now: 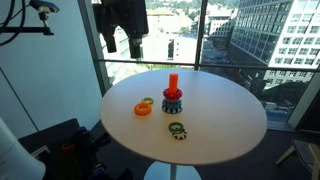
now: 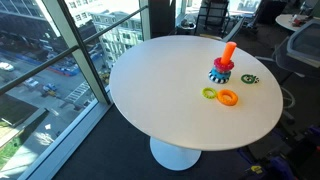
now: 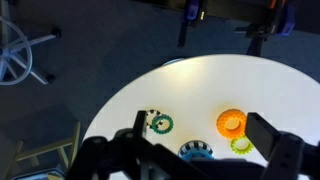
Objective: Take a ring off of the ring toss
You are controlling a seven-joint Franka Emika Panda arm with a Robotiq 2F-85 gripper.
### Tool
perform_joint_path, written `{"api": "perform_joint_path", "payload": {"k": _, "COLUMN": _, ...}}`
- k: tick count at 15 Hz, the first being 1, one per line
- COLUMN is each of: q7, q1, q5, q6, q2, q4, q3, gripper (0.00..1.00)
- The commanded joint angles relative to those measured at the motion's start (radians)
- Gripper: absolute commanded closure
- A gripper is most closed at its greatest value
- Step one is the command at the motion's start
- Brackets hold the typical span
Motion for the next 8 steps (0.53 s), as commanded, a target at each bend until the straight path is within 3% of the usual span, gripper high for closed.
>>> {"api": "perform_joint_path", "payload": {"k": 1, "q7": -0.001, "q1": -0.001, "q5": 0.001, "q6": -0.002, "q2": 0.000, "q4": 0.002, "q3": 0.001, "gripper": 0.00}}
{"api": "perform_joint_path", "payload": {"k": 8, "q7": 0.012, "q1": 0.013, "q5": 0.009, "q6": 0.007, "q2": 0.033, "q4": 0.022, "q3": 0.015, "gripper": 0.00}}
